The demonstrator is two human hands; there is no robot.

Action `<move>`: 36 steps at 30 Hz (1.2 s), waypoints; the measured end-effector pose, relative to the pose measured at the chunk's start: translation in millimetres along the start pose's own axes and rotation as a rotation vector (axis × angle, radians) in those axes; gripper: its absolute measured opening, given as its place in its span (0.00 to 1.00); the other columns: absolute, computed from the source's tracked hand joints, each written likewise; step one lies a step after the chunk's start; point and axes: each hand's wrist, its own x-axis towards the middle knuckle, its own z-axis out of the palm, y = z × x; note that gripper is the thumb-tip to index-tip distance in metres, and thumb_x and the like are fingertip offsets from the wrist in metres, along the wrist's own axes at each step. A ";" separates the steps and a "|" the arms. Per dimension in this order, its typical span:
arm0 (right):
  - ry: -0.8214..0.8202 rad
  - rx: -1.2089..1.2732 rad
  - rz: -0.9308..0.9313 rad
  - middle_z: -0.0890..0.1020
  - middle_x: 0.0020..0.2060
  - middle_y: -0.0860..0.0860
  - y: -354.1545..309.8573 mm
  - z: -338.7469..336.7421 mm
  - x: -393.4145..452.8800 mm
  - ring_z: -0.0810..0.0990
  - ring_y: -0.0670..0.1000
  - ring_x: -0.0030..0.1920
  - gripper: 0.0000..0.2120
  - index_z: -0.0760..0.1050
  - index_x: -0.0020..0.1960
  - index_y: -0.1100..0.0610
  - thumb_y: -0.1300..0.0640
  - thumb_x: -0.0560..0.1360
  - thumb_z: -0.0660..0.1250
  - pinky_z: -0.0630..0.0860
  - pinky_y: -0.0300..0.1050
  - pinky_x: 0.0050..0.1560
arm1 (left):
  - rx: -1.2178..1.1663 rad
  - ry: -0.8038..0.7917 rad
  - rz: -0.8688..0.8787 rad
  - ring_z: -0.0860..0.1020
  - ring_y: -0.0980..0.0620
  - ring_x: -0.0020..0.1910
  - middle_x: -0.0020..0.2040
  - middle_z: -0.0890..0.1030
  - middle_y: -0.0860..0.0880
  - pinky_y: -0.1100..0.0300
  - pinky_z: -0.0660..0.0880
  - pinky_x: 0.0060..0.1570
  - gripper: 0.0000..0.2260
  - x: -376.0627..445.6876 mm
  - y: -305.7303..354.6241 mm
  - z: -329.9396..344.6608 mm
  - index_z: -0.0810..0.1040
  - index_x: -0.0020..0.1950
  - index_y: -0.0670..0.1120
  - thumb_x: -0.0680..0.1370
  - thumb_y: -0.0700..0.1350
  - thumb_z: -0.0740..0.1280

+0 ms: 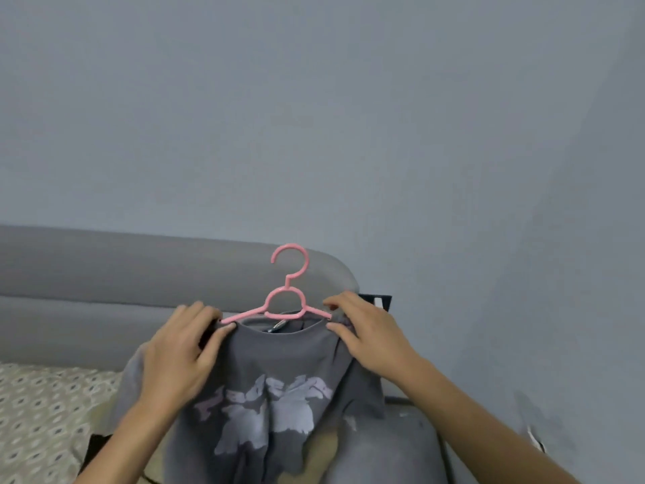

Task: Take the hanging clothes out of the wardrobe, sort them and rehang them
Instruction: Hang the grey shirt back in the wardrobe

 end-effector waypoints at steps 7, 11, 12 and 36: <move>0.186 0.004 0.217 0.76 0.42 0.40 28.7 -87.1 -142.0 0.76 0.46 0.42 0.08 0.74 0.49 0.47 0.44 0.83 0.63 0.71 0.44 0.43 | -0.077 -0.044 0.230 0.73 0.40 0.44 0.44 0.73 0.50 0.46 0.69 0.41 0.12 11.7 119.9 50.9 0.77 0.48 0.46 0.79 0.54 0.62; 0.284 0.004 0.344 0.75 0.41 0.39 43.5 -138.8 -228.9 0.73 0.40 0.39 0.07 0.75 0.49 0.46 0.44 0.82 0.65 0.73 0.41 0.43 | -0.177 -0.068 0.318 0.73 0.40 0.43 0.43 0.73 0.50 0.47 0.67 0.40 0.11 -5.1 210.5 84.2 0.77 0.47 0.45 0.79 0.52 0.62; 0.304 -0.010 0.378 0.76 0.41 0.39 46.6 -152.1 -250.4 0.73 0.39 0.39 0.07 0.75 0.49 0.47 0.44 0.82 0.66 0.72 0.38 0.43 | -0.209 -0.077 0.342 0.73 0.40 0.42 0.43 0.73 0.50 0.47 0.67 0.40 0.11 -10.6 233.8 91.4 0.77 0.47 0.46 0.79 0.52 0.62; 0.680 -0.465 1.235 0.80 0.43 0.35 -60.5 -304.6 -619.6 0.77 0.36 0.44 0.06 0.79 0.49 0.43 0.42 0.81 0.68 0.70 0.28 0.46 | -1.026 -0.390 1.094 0.73 0.50 0.42 0.42 0.75 0.51 0.61 0.64 0.40 0.11 -188.4 640.3 156.4 0.82 0.48 0.43 0.82 0.47 0.62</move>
